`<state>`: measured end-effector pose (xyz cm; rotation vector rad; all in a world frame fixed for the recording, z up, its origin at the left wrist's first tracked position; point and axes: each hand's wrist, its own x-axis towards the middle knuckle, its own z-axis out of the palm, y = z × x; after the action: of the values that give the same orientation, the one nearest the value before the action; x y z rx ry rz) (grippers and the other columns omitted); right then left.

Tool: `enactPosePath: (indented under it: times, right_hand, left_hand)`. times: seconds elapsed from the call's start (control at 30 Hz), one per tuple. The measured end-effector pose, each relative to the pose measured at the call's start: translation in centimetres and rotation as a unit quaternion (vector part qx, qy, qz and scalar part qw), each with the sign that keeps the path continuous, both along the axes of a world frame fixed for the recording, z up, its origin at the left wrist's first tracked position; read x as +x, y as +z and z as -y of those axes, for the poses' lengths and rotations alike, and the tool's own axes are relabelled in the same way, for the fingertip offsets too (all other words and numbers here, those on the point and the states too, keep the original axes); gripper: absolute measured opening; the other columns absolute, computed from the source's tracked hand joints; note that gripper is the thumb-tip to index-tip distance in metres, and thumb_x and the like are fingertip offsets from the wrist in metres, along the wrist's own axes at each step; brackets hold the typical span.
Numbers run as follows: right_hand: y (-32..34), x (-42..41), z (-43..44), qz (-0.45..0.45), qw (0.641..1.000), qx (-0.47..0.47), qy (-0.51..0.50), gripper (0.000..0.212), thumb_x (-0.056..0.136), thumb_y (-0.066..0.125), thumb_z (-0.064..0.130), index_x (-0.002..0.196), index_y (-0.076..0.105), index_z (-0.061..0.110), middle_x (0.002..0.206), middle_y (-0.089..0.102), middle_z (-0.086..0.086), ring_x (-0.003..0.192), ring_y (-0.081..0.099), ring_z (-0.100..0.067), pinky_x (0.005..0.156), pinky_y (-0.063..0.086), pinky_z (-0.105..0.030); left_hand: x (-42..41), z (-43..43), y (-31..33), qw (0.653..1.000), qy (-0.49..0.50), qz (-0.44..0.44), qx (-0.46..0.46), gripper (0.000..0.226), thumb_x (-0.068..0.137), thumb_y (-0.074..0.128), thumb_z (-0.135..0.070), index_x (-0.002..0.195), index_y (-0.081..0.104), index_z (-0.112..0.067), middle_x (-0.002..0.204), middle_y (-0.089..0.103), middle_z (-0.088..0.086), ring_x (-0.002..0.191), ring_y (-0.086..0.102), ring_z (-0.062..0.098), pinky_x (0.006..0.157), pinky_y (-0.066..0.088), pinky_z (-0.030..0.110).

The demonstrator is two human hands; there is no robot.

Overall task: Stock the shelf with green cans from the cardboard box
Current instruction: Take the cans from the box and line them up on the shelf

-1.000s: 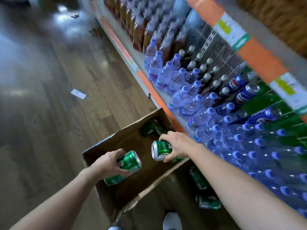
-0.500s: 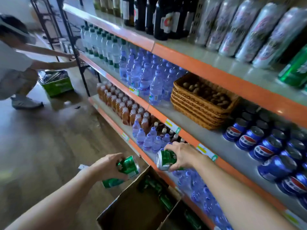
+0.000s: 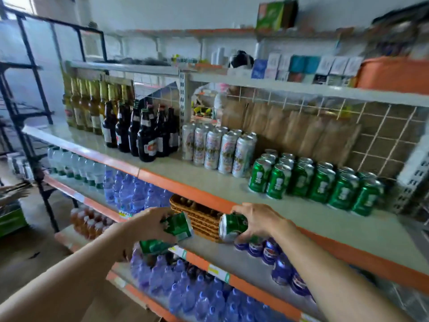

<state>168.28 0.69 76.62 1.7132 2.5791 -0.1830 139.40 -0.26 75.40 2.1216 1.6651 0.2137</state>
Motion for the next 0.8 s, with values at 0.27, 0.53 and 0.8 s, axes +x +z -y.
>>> enactPosePath:
  times: [0.27,0.53,0.8]
  right_hand:
    - [5.3,12.8,1.4,-0.003,0.992,0.011,-0.128,0.090,0.061,0.077,0.059,0.136,0.038,0.029,0.138,0.046,-0.005,0.121,0.050,-0.028,0.092,0.042,-0.034]
    - [6.8,23.3,2.9,-0.001,0.980,0.031,-0.196,0.090,0.066,0.077,0.054,0.141,0.034,0.028,0.139,0.047,-0.002,0.122,0.049,-0.026,0.094,0.042,-0.035]
    - [4.3,28.4,4.9,-0.034,0.970,-0.015,-0.239,0.093,0.070,0.077,0.044,0.146,0.029,0.020,0.149,0.037,-0.005,0.134,0.038,-0.024,0.109,0.031,-0.038]
  left_hand:
    - [13.5,-5.1,6.3,0.994,-0.108,0.027,0.011,0.069,0.055,0.083,-0.046,0.111,0.055,-0.018,0.106,0.059,0.004,0.095,0.059,0.019,0.080,0.049,0.027]
    - [26.8,-8.9,8.9,0.979,-0.201,-0.003,0.034,0.082,0.067,0.080,-0.043,0.136,0.042,-0.020,0.131,0.049,0.002,0.113,0.050,0.019,0.100,0.041,0.032]
    - [35.4,-9.9,8.8,0.962,-0.266,-0.030,0.046,0.083,0.071,0.076,-0.044,0.140,0.037,-0.017,0.141,0.043,0.001,0.125,0.043,0.019,0.103,0.033,0.026]
